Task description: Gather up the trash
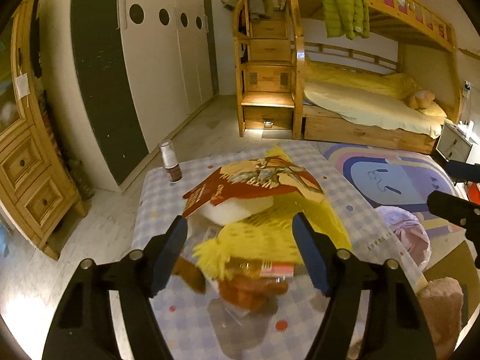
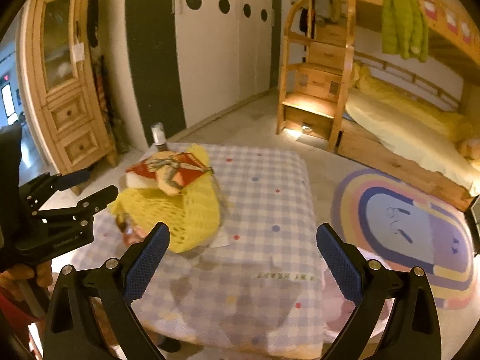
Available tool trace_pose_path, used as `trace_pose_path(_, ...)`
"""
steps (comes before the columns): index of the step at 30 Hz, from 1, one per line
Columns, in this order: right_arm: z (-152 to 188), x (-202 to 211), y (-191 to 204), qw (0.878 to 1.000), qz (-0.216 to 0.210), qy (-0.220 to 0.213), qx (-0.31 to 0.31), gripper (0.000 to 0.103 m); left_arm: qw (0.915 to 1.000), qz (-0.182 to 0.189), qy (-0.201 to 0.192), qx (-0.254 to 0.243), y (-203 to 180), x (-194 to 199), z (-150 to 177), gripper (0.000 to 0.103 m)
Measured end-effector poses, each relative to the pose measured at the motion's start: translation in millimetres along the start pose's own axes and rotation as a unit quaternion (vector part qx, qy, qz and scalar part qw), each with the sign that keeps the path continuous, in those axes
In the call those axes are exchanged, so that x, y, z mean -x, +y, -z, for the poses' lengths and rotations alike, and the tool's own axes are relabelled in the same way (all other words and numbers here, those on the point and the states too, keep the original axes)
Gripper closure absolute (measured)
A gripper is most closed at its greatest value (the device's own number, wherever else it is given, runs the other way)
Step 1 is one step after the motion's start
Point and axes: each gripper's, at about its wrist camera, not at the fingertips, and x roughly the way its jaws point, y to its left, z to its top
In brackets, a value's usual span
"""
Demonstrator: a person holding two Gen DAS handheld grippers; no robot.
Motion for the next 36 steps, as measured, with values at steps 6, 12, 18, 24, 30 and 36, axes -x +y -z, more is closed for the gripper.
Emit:
trace_pose_path(6, -6.7, -13.3, -9.0, 1.0, -0.013, 0.003, -0.002, 0.009, 0.9998, -0.003, 0.017, -0.013, -1.8, -33.4, -2.4, 0.032)
trace_pose_path(12, -10.6, -25.1, -11.9, 1.0, -0.018, 0.01, -0.007, 0.009, 0.9991, 0.007, 0.001, -0.043, -6.6, -49.7, -10.5, 0.032)
trace_pose_path(18, -8.8, -31.3, -10.0, 1.0, -0.022, 0.02, -0.009, 0.009, 0.9974, 0.03, -0.011, -0.064, -11.8, -59.9, -16.8, 0.044)
trace_pose_path(24, -7.7, -30.5, -9.9, 0.999, -0.024, 0.022, -0.01, 0.009, 0.9969, 0.032, -0.014, -0.07, -11.1, -61.1, -22.3, 0.083)
trace_pose_path(30, -5.5, -18.3, -4.3, 1.0, -0.027, 0.004, -0.008, 0.009, 0.9984, 0.019, -0.047, -0.027, 15.7, -39.4, -39.1, 0.099)
trace_pose_path(36, 0.6, -10.1, 9.1, 0.999, -0.048, -0.003, 0.001, 0.017, 0.9958, -0.007, -0.086, 0.033, 50.5, 2.1, -53.4, 0.103)
